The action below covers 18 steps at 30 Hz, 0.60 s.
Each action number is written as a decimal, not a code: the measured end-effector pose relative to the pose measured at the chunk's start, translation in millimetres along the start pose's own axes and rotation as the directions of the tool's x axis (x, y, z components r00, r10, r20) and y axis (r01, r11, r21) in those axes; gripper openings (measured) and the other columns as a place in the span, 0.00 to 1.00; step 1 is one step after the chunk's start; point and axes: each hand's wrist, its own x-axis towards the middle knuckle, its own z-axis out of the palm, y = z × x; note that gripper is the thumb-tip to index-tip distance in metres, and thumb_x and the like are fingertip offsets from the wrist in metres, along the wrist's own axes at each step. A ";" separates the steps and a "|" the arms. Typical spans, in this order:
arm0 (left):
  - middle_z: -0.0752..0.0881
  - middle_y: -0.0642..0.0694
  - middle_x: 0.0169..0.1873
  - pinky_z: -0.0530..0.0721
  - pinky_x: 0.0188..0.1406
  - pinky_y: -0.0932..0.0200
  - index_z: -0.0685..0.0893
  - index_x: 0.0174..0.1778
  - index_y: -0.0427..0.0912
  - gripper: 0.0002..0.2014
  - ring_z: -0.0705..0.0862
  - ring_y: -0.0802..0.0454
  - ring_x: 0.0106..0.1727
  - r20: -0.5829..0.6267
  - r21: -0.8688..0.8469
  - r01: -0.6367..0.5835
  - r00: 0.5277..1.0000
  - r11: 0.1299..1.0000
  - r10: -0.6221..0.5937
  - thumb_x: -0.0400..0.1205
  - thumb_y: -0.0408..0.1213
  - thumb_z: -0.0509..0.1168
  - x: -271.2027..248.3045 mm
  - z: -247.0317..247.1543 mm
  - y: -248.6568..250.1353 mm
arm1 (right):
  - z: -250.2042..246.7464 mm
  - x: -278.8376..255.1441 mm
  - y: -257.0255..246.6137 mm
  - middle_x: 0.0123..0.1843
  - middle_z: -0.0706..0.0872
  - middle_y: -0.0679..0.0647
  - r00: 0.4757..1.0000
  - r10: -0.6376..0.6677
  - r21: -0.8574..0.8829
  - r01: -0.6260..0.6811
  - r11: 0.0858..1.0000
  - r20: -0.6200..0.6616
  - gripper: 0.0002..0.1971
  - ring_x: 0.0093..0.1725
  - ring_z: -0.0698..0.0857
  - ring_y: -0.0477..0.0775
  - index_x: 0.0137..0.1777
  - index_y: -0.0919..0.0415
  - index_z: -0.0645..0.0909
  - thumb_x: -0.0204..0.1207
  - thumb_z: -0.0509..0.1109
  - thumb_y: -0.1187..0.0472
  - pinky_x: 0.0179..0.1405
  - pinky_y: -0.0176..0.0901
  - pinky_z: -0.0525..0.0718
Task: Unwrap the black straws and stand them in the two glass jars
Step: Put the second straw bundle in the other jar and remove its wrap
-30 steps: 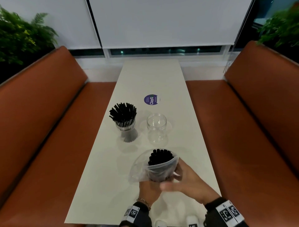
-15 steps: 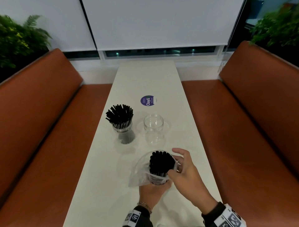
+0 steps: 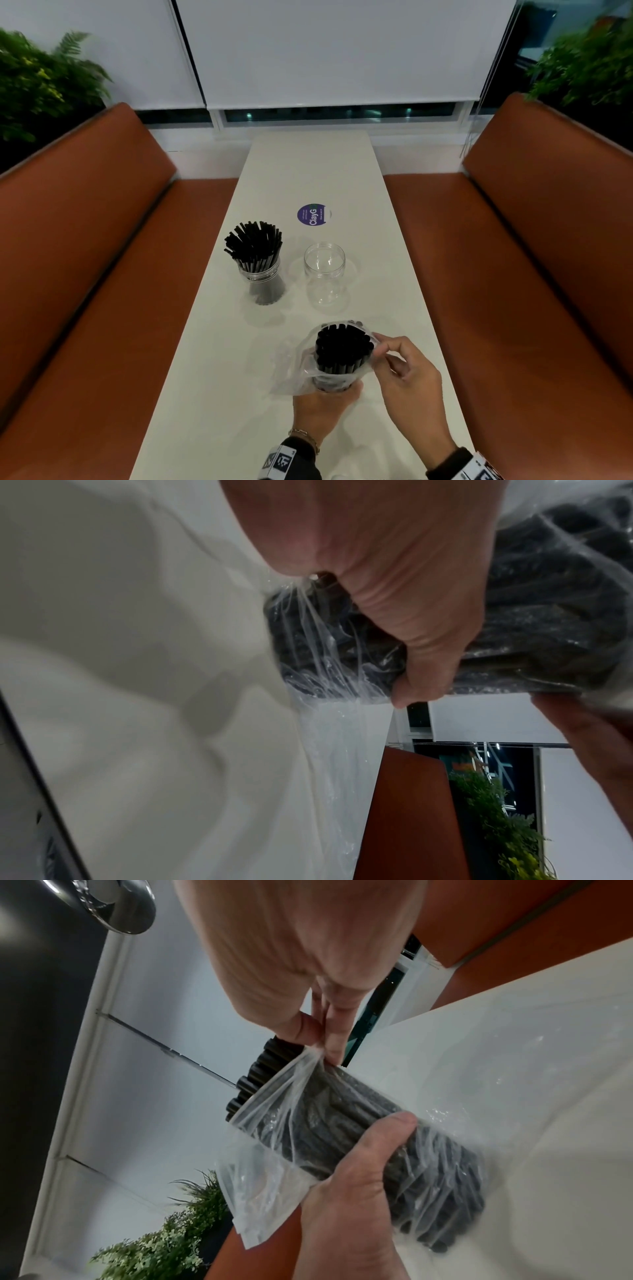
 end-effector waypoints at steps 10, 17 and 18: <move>0.92 0.63 0.49 0.82 0.50 0.83 0.84 0.63 0.51 0.29 0.91 0.76 0.55 0.097 0.014 0.044 0.994 0.999 -0.045 0.71 0.26 0.87 -7.6 -5.0 10.7 | -13.6 21.4 -1.2 0.79 0.78 0.33 0.951 -0.088 -0.135 0.133 0.982 0.298 0.30 0.73 0.82 0.31 0.69 0.38 0.85 0.77 0.74 0.74 0.65 0.25 0.84; 0.95 0.70 0.48 0.88 0.55 0.74 0.88 0.59 0.52 0.29 0.92 0.75 0.51 0.120 0.065 -0.021 0.993 0.998 0.014 0.66 0.26 0.88 -5.2 -5.3 6.4 | -14.4 52.2 -63.3 0.81 0.71 0.37 0.727 0.131 -0.490 0.308 0.815 0.674 0.47 0.78 0.74 0.43 0.79 0.37 0.72 0.58 0.87 0.55 0.76 0.37 0.77; 0.96 0.67 0.48 0.88 0.53 0.72 0.88 0.59 0.51 0.29 0.93 0.71 0.51 0.137 0.084 -0.045 0.990 0.996 0.033 0.66 0.27 0.88 -5.9 -5.3 6.5 | -8.4 53.8 -73.0 0.78 0.73 0.38 0.700 0.154 -0.551 0.386 0.740 0.697 0.46 0.76 0.75 0.45 0.78 0.38 0.73 0.57 0.88 0.52 0.76 0.40 0.79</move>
